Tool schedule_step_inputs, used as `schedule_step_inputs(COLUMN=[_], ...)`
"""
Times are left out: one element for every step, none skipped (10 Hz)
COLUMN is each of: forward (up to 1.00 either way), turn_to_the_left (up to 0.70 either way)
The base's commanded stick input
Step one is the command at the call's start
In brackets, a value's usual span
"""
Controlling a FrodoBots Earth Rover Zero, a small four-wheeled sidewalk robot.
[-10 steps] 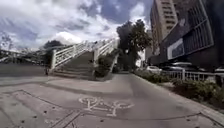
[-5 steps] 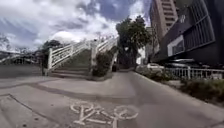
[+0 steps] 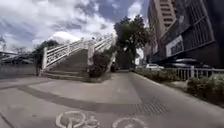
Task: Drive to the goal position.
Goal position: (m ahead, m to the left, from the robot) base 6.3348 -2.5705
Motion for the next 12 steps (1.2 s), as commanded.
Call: schedule_step_inputs(forward=[0.7, 0.7, 0.7, 0.7, 0.7, 0.7, 0.7, 0.7, 0.7, 0.7, 0.7, 0.7], turn_to_the_left=[0.0, 0.0, 0.0, 0.0, 0.0, 0.0, 0.0, 0.0, 0.0, 0.0, 0.0, 0.0])
